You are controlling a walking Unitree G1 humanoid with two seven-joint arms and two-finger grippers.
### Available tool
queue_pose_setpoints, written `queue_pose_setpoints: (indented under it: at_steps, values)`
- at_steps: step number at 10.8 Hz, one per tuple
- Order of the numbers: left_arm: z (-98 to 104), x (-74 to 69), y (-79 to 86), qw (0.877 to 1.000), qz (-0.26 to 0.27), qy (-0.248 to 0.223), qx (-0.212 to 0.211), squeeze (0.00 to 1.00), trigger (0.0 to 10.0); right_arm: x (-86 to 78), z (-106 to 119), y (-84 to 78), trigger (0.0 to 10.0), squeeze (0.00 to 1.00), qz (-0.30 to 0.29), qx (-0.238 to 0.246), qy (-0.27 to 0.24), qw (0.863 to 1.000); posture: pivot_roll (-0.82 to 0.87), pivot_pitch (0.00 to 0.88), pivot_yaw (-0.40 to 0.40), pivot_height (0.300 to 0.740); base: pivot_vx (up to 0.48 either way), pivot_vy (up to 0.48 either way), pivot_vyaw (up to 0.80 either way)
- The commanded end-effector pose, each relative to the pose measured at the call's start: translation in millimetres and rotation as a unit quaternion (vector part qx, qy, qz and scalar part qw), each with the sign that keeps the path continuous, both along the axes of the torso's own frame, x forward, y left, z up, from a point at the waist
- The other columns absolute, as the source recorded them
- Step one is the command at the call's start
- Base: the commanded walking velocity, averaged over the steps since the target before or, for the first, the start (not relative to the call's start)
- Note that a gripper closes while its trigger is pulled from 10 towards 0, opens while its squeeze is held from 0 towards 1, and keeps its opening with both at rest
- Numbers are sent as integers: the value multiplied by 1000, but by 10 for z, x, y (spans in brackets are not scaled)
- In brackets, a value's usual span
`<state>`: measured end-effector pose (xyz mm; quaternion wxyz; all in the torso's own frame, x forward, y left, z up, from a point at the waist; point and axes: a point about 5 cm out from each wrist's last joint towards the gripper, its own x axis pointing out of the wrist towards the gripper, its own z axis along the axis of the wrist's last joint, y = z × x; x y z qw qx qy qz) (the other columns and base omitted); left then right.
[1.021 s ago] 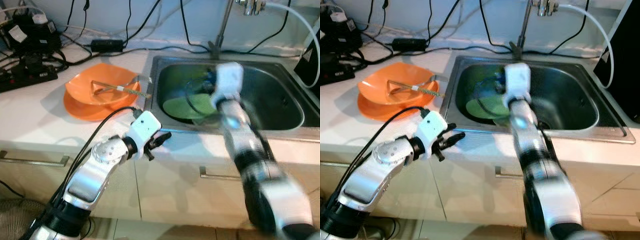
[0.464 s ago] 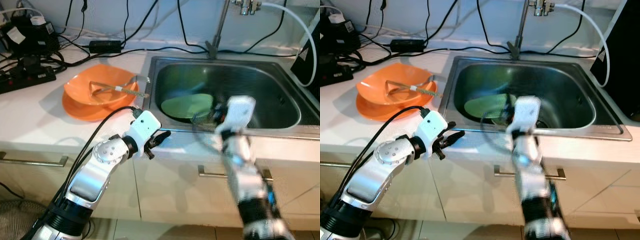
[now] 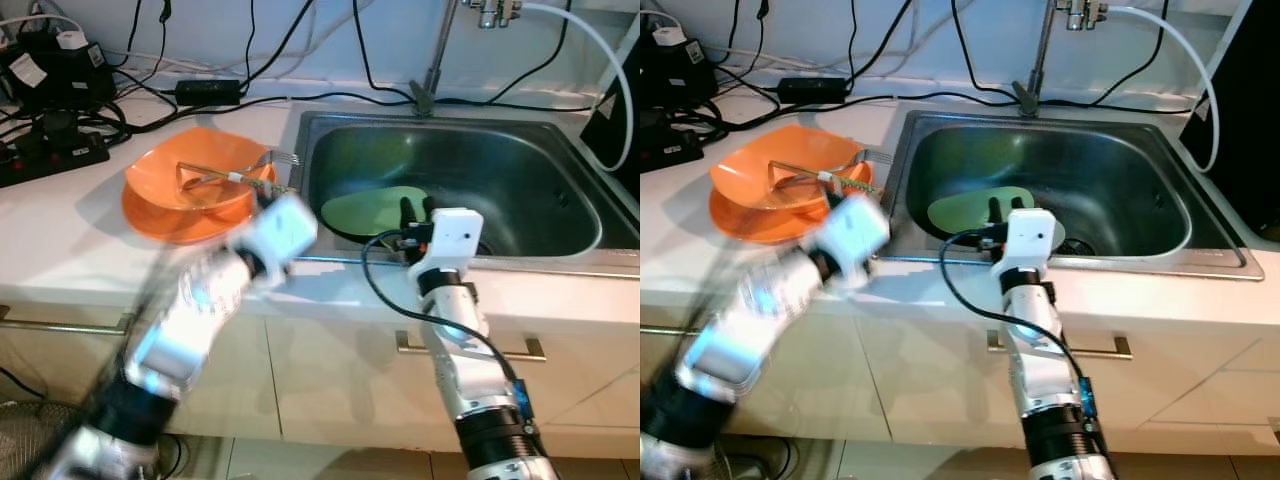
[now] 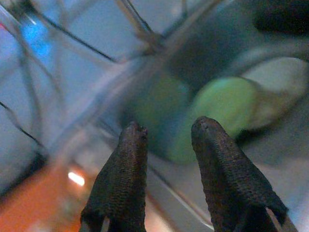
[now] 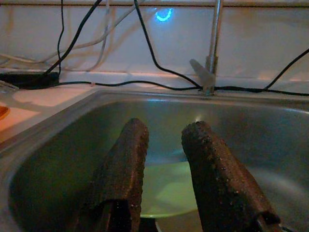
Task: Kitchen organization
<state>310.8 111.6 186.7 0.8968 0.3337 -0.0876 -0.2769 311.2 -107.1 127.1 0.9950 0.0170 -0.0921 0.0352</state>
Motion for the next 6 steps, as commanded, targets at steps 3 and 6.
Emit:
queue_pose_setpoints:
  at_steps: [3,6]
  values:
    - [110,-12,-13,995,-15,-83,54,1000,10000,10,15,14,10000,0,0,-4,4,1000,-38,10,-11,740,0,0,0]
    - [149,-13,49,989,-19,-111,98,0,10000,14,4,6,10000,0,-4,-1,7,1000,-35,9,-10,740,0,0,0]
